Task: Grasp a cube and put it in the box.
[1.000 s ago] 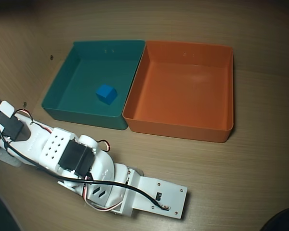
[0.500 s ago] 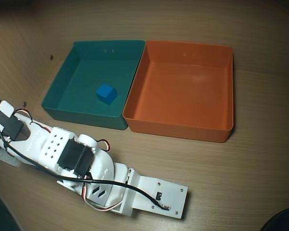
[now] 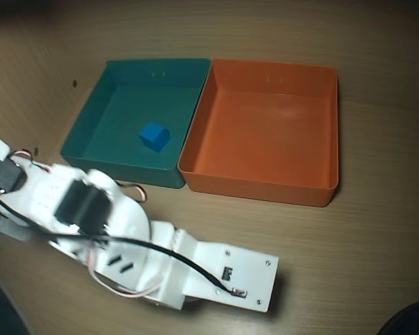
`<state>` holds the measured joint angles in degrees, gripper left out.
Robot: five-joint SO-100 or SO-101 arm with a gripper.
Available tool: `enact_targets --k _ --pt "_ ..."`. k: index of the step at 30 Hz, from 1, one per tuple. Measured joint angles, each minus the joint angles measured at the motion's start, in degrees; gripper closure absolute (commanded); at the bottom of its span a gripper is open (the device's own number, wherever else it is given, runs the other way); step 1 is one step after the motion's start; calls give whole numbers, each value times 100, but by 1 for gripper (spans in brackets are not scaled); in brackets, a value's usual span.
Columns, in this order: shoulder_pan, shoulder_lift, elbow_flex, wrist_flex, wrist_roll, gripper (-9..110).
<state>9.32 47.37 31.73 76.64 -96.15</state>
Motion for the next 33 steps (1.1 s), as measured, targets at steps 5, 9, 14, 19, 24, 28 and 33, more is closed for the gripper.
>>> enact_targets --k 5,9,14,19,24,28,33 --pt "-220 967 0 0 0 107" --pt "-694 1468 -9 0 0 107" --pt "-1397 1644 -141 0 0 107" --pt "-1828 1661 -141 0 0 107" --pt "-2417 1661 -141 0 0 107" --pt "-2786 1661 -141 0 0 107" --pt "-3076 1274 -316 0 0 107"
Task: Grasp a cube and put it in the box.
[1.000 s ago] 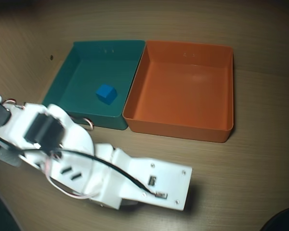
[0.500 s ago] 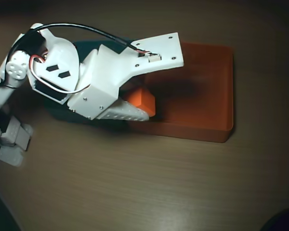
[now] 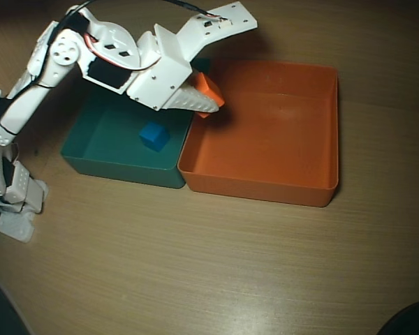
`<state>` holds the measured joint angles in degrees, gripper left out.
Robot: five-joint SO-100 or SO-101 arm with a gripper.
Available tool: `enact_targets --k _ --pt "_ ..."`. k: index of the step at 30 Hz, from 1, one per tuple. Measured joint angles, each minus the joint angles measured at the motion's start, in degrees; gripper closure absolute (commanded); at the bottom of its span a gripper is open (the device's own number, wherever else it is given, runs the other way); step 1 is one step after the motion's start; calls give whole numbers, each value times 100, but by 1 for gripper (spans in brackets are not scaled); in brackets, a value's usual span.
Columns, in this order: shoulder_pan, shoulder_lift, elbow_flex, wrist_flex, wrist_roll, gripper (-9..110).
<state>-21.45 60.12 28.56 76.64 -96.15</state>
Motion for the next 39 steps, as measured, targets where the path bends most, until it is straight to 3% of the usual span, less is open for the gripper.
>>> enact_targets --k 17,30,39 --pt "-176 -3015 -2777 0 62 106" --pt "-176 -3164 -2848 0 62 61" --pt "-176 -3164 -2865 0 62 57"
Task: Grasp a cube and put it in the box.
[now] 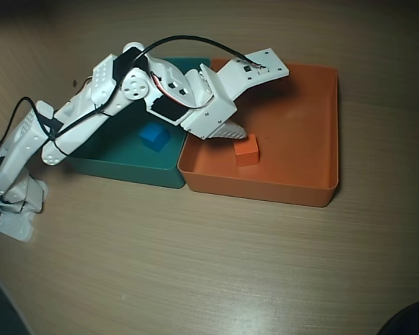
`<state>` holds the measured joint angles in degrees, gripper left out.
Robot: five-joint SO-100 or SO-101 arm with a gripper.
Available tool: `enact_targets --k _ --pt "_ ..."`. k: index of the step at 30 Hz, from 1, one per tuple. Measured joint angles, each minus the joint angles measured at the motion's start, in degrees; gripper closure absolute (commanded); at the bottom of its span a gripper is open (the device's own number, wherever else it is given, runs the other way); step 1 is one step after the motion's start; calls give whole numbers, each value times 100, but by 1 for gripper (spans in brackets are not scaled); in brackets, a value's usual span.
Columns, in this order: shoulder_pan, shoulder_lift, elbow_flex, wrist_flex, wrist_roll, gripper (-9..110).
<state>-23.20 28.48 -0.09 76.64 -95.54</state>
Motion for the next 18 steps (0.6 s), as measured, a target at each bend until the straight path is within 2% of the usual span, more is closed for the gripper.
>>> enact_targets --k 10,14,18 --pt "0 0 0 0 0 59" --pt "0 18 0 0 0 70" --pt "0 158 0 0 0 88"
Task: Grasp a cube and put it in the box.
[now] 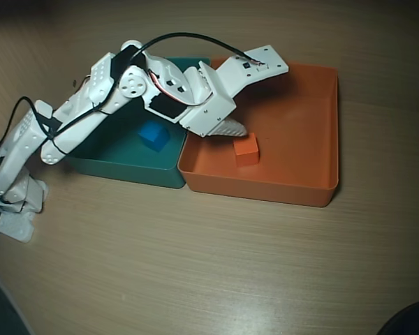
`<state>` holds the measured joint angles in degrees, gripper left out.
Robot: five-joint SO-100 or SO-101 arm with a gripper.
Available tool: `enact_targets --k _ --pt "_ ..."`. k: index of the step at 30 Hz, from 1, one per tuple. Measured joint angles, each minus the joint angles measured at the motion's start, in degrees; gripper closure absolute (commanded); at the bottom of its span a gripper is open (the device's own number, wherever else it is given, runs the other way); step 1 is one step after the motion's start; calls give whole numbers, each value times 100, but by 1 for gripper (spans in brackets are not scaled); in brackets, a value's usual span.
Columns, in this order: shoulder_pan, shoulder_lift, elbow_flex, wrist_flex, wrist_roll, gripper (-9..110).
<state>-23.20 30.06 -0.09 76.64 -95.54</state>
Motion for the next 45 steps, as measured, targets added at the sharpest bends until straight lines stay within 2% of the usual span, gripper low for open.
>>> enact_targets --k 5,14,34,40,45 --pt "44 185 0 0 0 109" --pt "325 835 422 9 -62 105" --pt "1345 6108 6302 18 -62 105" --pt "1775 7356 7436 18 -62 105" --pt "1775 7866 7726 18 -62 105"
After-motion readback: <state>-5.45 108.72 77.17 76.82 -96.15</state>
